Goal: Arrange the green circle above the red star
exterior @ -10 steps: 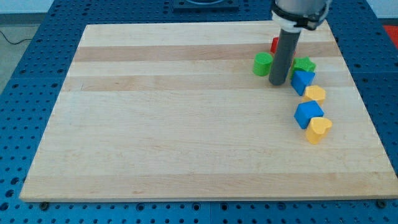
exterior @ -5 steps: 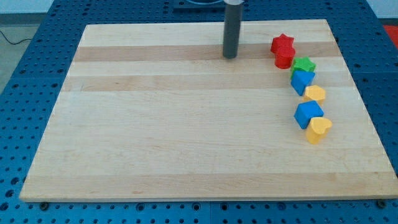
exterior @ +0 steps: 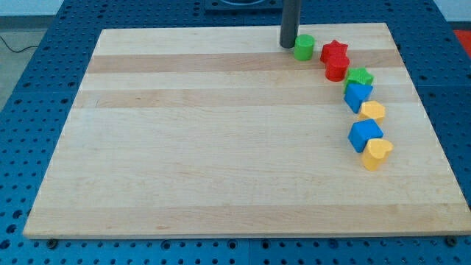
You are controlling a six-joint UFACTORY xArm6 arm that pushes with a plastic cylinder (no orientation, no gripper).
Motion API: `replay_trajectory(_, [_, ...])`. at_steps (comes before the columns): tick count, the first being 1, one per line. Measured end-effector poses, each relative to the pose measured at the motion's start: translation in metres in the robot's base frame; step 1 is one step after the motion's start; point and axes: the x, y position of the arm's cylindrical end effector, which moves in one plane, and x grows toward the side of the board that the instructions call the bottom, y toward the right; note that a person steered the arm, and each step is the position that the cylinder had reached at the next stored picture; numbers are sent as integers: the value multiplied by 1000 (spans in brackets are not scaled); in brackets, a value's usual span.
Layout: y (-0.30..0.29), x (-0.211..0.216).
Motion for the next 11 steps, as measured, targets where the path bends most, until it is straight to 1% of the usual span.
replay_trajectory(1, [-40, -1])
replay_trajectory(2, [-60, 24])
replay_trajectory(3, [-59, 37])
replay_trajectory(6, [-19, 37])
replay_trajectory(9, [42, 18])
replay_trajectory(10, [46, 18])
replay_trajectory(11, [34, 32])
